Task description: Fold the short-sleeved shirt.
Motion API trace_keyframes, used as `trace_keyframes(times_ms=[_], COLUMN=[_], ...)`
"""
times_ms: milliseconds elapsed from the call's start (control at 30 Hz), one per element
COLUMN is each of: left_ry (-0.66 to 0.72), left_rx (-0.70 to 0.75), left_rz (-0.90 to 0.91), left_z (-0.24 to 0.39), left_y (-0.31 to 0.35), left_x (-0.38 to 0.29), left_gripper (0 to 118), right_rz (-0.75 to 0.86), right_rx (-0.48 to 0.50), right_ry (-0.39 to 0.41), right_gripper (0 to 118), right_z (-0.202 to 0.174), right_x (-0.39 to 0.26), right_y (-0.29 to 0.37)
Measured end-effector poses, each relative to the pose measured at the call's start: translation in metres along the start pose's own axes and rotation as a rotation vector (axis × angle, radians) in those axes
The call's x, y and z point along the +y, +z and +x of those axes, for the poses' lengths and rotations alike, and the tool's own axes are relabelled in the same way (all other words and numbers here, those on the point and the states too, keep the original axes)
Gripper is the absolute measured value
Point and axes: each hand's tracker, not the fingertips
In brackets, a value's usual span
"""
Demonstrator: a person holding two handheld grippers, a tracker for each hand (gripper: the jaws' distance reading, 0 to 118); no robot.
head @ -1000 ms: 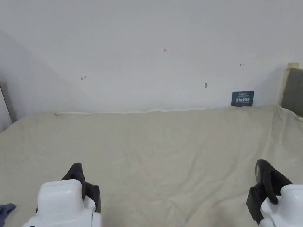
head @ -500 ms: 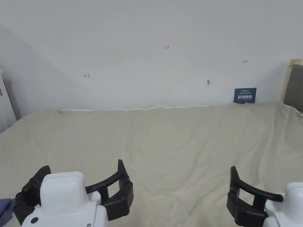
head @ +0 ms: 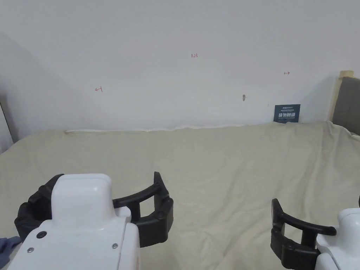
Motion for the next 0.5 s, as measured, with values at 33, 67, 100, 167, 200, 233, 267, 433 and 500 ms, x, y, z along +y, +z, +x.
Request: trace_keyframes(times_ms=[33, 67, 100, 167, 200, 233, 267, 433, 500], left_ry=[-0.011, -0.014, -0.01, -0.041, -0.061, -0.071, -0.065, 0.02, 0.022], left_rx=[-0.002, -0.002, -0.006, -0.01, -0.022, -0.022, -0.015, 0.034, 0.038], left_rz=[0.002, 0.008, 0.011, -0.015, -0.037, -0.045, -0.035, -0.032, -0.052], left_z=[0.001, 0.001, 0.001, 0.003, 0.004, 0.004, 0.004, 0.007, 0.008], left_y=[-0.001, -0.002, -0.004, -0.009, -0.011, -0.012, -0.011, -0.008, -0.009], left_x=[0.002, 0.003, 0.003, 0.008, 0.011, 0.014, 0.016, 0.027, 0.03], left_gripper=[118, 118, 118, 118, 118, 118, 118, 118, 118], right_rz=[0.002, 0.002, 0.001, -0.013, -0.019, -0.024, -0.028, -0.038, -0.05], right_rx=[-0.004, -0.005, -0.002, 0.006, 0.009, 0.01, 0.012, 0.018, 0.024], right_ry=[-0.001, -0.006, -0.012, -0.024, -0.026, -0.027, -0.028, -0.039, -0.043], right_gripper=[118, 118, 118, 118, 118, 118, 118, 118, 118], right_z=[0.0, 0.0, 0.001, 0.001, 0.0, 0.001, 0.001, -0.001, -0.001], right_x=[0.001, 0.002, 0.004, 0.007, 0.008, 0.009, 0.01, 0.012, 0.012], right_y=[0.0, -0.001, -0.001, -0.003, -0.004, -0.006, -0.007, -0.009, -0.013])
